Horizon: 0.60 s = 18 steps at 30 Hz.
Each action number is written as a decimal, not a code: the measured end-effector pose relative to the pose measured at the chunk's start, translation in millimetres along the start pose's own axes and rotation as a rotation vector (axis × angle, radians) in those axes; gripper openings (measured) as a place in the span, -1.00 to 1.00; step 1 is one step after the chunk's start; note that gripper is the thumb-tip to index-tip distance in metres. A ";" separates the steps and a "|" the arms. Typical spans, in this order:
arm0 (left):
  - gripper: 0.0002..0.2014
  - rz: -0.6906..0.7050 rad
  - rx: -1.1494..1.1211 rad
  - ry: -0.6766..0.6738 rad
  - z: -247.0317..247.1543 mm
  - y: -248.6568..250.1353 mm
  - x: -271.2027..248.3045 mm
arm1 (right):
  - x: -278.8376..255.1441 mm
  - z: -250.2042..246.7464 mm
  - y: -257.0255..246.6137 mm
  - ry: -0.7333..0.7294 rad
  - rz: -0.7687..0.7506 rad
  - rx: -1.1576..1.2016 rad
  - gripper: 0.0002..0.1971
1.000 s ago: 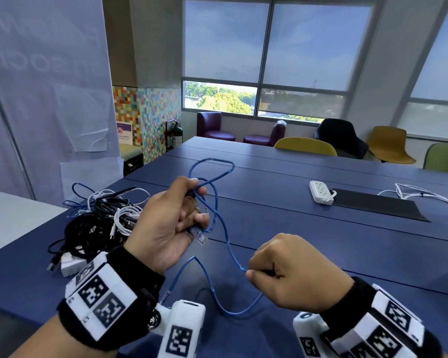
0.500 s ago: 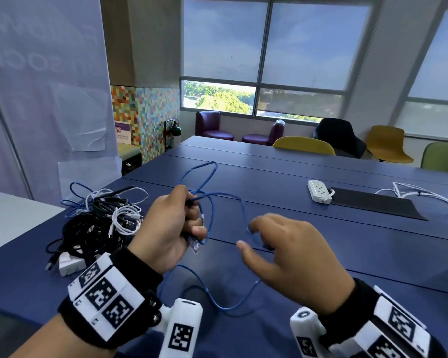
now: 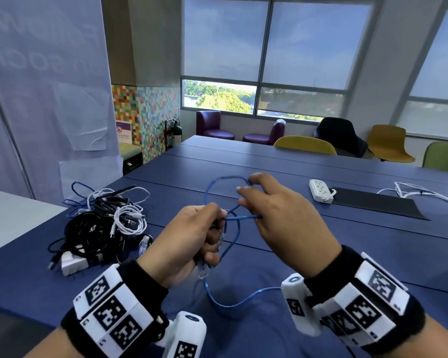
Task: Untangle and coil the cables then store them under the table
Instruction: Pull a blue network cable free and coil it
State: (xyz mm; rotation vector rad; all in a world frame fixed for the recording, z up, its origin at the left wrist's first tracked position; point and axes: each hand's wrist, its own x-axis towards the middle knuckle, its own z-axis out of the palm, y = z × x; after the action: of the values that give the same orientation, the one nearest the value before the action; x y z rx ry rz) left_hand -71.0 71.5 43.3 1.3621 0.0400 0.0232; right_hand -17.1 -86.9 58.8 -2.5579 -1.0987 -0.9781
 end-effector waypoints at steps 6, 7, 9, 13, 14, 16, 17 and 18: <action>-0.76 0.058 -0.050 -0.182 -14.8 3.8 -4.4 | 3.5 -2.5 18.1 -0.139 0.011 0.296 -0.70; -0.78 0.068 -0.056 -0.176 -16.0 3.6 -4.1 | 3.7 -4.6 18.7 -0.181 0.004 0.351 -0.73; -0.86 0.079 -0.059 -0.172 -17.6 2.9 -3.6 | 3.8 -7.4 19.5 -0.263 -0.018 0.412 -0.79; -0.78 0.092 -0.045 -0.204 -19.1 0.9 -3.1 | 3.5 -3.6 19.7 -0.221 -0.030 0.491 -0.83; -0.77 0.090 -0.055 -0.217 -19.1 0.9 -2.7 | 3.7 -0.9 18.7 -0.184 -0.006 0.546 -0.83; -0.78 0.085 -0.091 -0.247 -18.5 0.8 -1.2 | 3.7 5.2 16.2 -0.148 0.089 0.689 -0.79; -0.79 0.084 -0.117 -0.257 -17.9 0.4 -0.2 | 3.6 8.3 14.0 -0.151 0.136 0.775 -0.77; -0.79 0.083 -0.147 -0.263 -16.9 -0.3 0.6 | 3.6 10.3 11.1 -0.161 0.179 0.861 -0.78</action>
State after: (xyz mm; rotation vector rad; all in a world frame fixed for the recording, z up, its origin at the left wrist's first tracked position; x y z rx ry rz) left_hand -71.1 88.1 39.5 1.2095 -0.2354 -0.0815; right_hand -2.3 -88.5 54.1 -1.9737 -1.0025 -0.1680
